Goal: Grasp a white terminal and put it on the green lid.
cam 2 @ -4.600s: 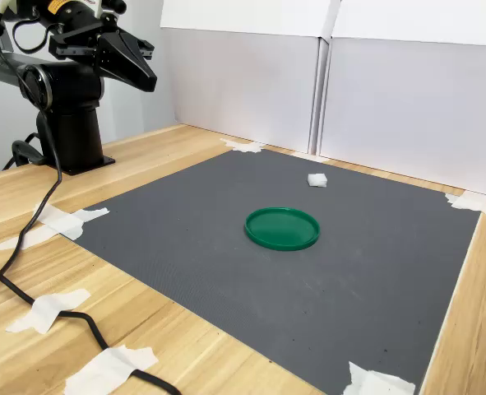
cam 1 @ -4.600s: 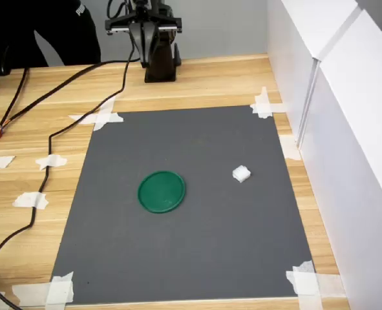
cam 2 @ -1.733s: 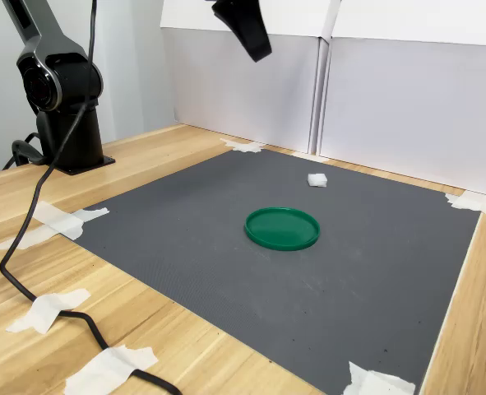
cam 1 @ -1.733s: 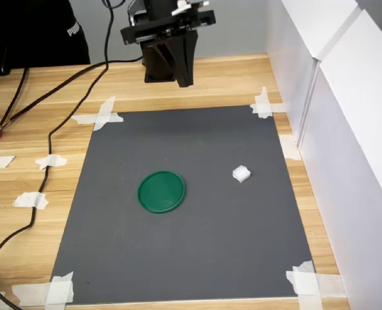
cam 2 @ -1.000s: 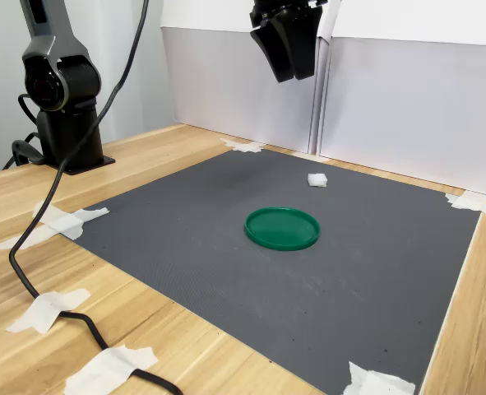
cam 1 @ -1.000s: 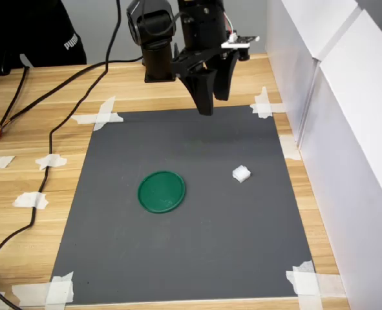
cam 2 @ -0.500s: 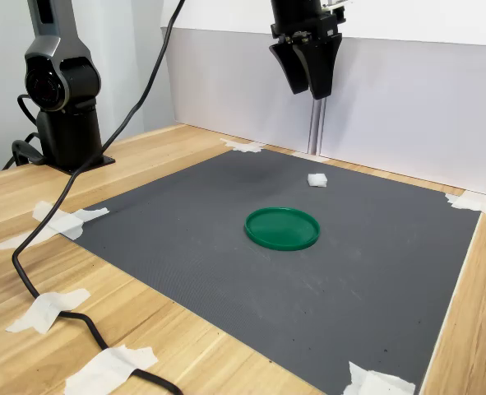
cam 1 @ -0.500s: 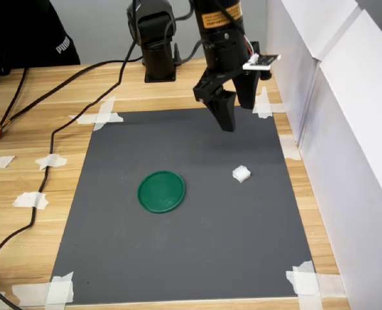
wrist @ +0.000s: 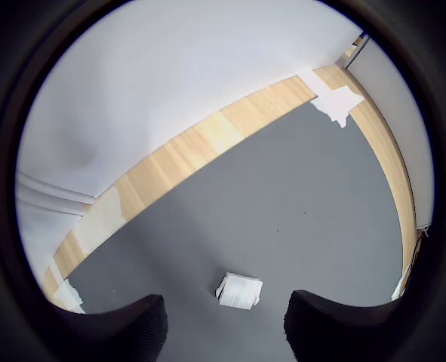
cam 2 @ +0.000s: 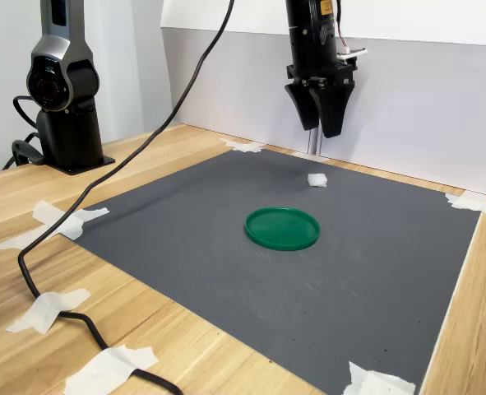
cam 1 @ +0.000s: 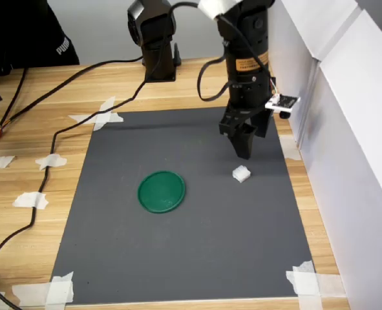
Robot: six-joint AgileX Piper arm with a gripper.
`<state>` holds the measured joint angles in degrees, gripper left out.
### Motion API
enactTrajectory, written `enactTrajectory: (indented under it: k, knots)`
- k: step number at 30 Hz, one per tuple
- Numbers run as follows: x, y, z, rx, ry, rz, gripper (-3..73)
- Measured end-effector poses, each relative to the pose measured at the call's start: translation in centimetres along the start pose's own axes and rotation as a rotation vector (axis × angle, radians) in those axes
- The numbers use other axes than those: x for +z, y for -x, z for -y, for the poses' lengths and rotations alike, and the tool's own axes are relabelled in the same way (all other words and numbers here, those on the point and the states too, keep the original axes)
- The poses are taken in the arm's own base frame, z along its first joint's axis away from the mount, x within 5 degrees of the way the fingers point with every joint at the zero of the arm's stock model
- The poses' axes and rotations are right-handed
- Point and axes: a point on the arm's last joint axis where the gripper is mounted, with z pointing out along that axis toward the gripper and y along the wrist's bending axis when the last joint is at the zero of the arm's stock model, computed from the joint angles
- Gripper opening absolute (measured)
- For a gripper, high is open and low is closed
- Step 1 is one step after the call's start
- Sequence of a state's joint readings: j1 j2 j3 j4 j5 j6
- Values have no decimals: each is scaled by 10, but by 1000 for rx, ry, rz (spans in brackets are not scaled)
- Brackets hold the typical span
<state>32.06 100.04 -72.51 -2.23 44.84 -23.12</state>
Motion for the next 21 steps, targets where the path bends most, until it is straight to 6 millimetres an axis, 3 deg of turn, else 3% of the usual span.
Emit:
enactTrajectory:
  k: [10,21]
  knots:
    - [34,-4,1,30,-6,-81,641]
    - [35,-9,17,33,-5,-71,640]
